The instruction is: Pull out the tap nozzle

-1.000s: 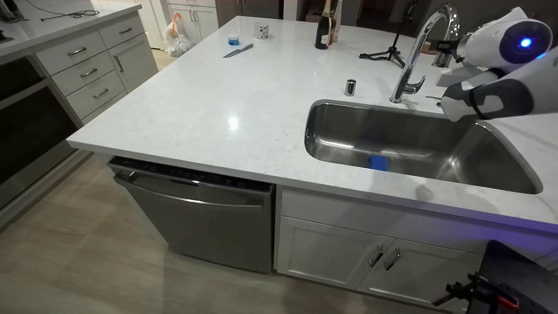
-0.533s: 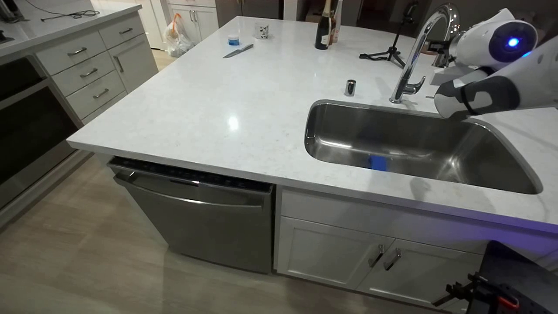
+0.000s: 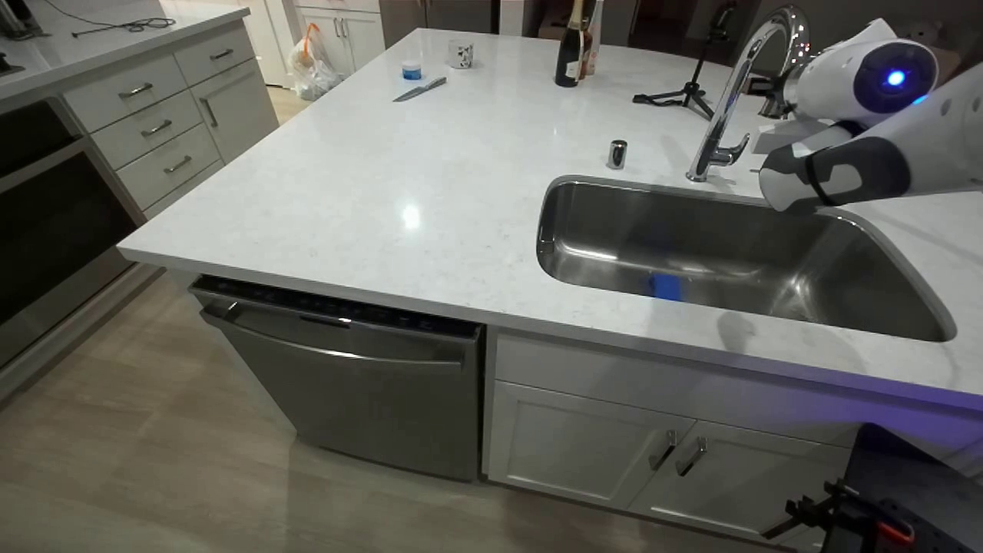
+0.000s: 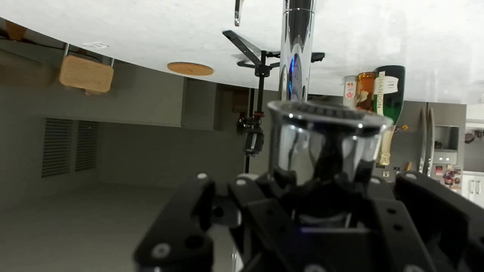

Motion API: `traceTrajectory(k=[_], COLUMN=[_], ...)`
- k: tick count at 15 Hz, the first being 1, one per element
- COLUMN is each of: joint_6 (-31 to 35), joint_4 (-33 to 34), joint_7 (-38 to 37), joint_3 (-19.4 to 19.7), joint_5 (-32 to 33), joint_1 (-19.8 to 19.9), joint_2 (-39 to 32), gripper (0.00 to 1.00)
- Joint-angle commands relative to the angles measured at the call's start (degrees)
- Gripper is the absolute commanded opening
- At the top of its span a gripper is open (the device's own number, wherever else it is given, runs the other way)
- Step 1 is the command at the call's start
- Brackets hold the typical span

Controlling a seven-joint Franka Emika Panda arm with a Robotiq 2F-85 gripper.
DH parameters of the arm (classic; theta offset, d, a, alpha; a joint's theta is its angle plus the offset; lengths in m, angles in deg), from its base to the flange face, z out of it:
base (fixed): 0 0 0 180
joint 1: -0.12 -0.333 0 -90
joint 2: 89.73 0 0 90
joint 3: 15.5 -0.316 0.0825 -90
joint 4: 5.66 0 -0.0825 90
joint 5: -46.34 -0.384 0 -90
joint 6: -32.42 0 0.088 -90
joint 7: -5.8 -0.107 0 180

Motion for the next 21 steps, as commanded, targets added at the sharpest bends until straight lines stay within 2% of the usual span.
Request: traceTrajectory(k=[1, 12, 21], joint_6=[0.61, 0.2, -0.13], joint_4=[0.05, -1.58, -3.26], joint_7=[3.46, 4.96, 5.93], joint_3=[-1.26, -2.41, -5.12], joint_5=[-2.11, -1.91, -1.4], joint_1=[-0.28, -1.4, -2.19], joint_2=[-0.04, 0.14, -0.44], gripper=[0.0, 0.01, 0.01])
